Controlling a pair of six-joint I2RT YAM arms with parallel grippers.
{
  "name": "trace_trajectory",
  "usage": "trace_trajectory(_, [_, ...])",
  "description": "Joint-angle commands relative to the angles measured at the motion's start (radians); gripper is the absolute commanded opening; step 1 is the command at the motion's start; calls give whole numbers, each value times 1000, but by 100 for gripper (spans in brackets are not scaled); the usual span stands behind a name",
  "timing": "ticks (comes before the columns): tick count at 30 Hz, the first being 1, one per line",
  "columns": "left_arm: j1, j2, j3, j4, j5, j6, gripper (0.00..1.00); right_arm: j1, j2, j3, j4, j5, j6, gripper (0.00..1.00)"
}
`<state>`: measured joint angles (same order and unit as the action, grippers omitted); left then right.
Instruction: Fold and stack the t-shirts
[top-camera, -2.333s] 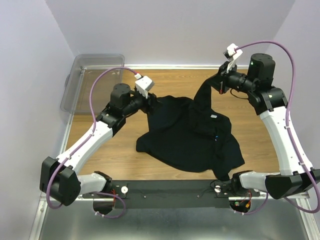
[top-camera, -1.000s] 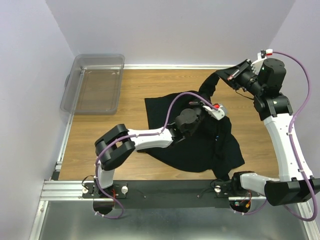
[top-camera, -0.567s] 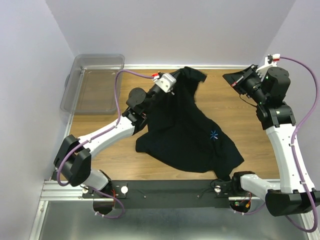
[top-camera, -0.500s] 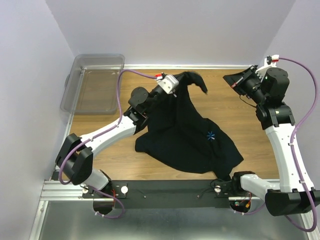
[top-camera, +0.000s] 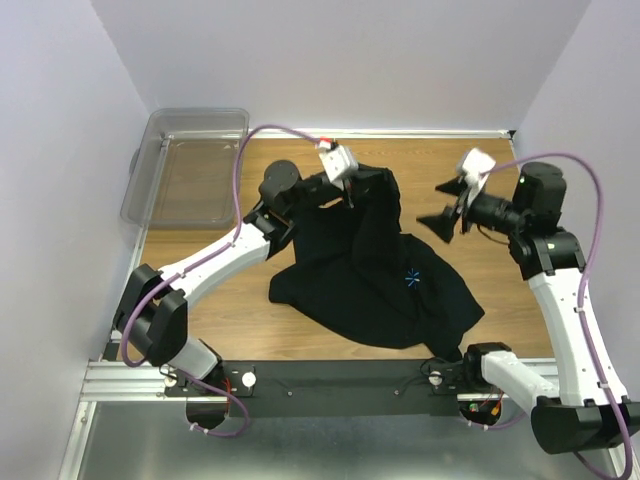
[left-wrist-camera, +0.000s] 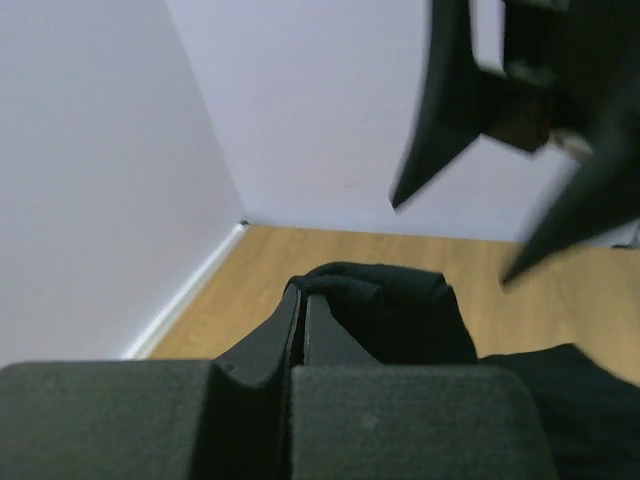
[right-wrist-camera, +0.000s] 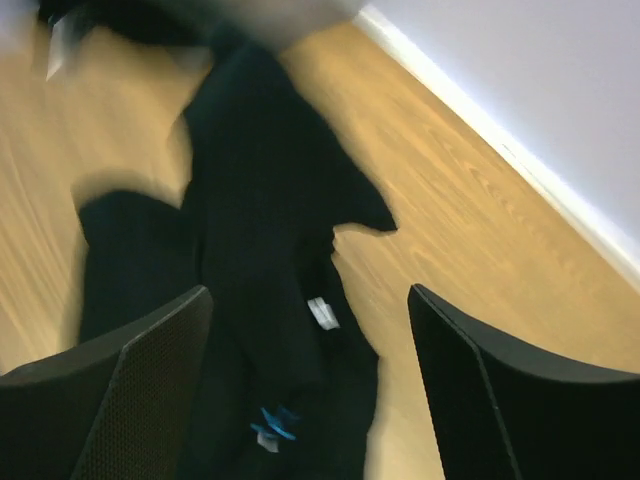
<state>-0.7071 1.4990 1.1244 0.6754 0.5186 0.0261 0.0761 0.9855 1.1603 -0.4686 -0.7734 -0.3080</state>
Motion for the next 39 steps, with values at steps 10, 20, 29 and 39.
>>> trace_trajectory(10, [31, 43, 160, -221, 35, -423, 0, -1, -19, -218, -179, -294, -706, 86])
trace_trajectory(20, [31, 52, 161, -217, 63, -453, 0, 42, 47, -185, 123, -293, -384, 81])
trace_trajectory(29, [31, 53, 169, -215, 66, -457, 0, 166, 47, -228, 228, -130, -276, 58])
trace_trajectory(39, [37, 53, 173, -215, 70, -451, 0, 169, 38, -234, 228, 85, -263, 50])
